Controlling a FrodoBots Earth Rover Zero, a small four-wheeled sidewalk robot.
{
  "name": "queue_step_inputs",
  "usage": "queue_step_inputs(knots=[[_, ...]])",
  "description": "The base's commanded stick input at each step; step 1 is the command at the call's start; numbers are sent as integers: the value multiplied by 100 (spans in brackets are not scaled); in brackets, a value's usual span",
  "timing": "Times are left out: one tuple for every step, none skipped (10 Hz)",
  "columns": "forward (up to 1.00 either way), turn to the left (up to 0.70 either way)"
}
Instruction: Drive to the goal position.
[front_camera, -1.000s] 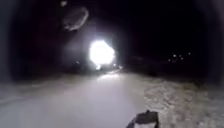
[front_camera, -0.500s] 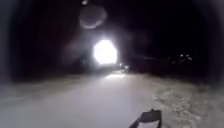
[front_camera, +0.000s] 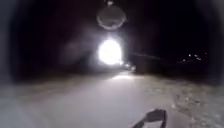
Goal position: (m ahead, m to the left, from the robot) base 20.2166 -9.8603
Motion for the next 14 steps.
queue_step_inputs(knots=[[100,0],[100,-13],[100,-25],[100,-25],[100,-3],[100,0],[100,0],[100,-15],[100,-36],[100,-36],[100,0],[100,0],[100,0],[100,0]])
